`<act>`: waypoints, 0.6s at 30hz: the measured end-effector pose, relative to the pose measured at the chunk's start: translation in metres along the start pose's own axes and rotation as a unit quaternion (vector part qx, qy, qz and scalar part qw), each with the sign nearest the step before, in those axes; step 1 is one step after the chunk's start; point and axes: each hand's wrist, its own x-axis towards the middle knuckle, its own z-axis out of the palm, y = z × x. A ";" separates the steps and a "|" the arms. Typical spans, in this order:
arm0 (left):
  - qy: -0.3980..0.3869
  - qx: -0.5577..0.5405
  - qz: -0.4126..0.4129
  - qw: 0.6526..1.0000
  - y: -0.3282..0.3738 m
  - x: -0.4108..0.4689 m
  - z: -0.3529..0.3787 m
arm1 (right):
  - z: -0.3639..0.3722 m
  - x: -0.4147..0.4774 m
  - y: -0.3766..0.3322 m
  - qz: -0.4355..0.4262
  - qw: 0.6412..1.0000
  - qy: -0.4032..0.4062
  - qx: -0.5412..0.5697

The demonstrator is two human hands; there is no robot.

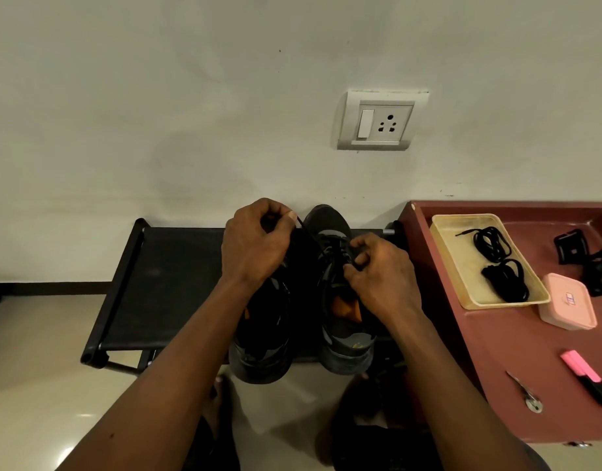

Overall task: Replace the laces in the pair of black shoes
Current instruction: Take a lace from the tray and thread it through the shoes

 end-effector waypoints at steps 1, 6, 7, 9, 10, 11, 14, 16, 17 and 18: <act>0.003 -0.004 0.004 1.000 0.000 0.000 0.000 | 0.000 0.000 0.000 -0.001 1.000 -0.002 -0.001; 0.014 -0.003 0.029 0.999 0.002 -0.002 0.003 | -0.001 0.001 0.000 0.008 1.000 -0.017 0.009; 0.011 -0.003 0.031 0.999 0.001 -0.001 0.003 | -0.002 0.001 0.000 0.008 1.000 -0.024 0.011; -0.003 0.018 0.029 0.999 -0.001 0.001 0.000 | -0.003 -0.002 0.002 0.011 0.999 -0.034 0.020; -0.012 0.041 0.028 0.999 -0.001 0.002 -0.001 | -0.005 -0.005 0.004 0.016 0.999 -0.035 0.028; -0.025 0.059 0.027 0.998 -0.002 0.003 -0.003 | -0.005 -0.007 0.006 0.024 0.998 -0.036 0.037; -0.059 0.020 0.015 0.998 -0.001 0.001 -0.004 | -0.008 -0.017 0.014 0.056 0.996 -0.033 0.068; -0.053 -0.003 0.009 0.999 0.002 -0.004 -0.003 | -0.010 -0.021 0.015 0.074 0.993 -0.023 0.088; -0.049 -0.019 0.002 0.999 0.004 -0.007 -0.001 | -0.010 -0.023 0.014 0.076 0.993 -0.018 0.092; -0.050 -0.047 -0.009 0.998 0.006 -0.010 0.002 | -0.010 -0.024 0.014 0.076 0.993 -0.014 0.091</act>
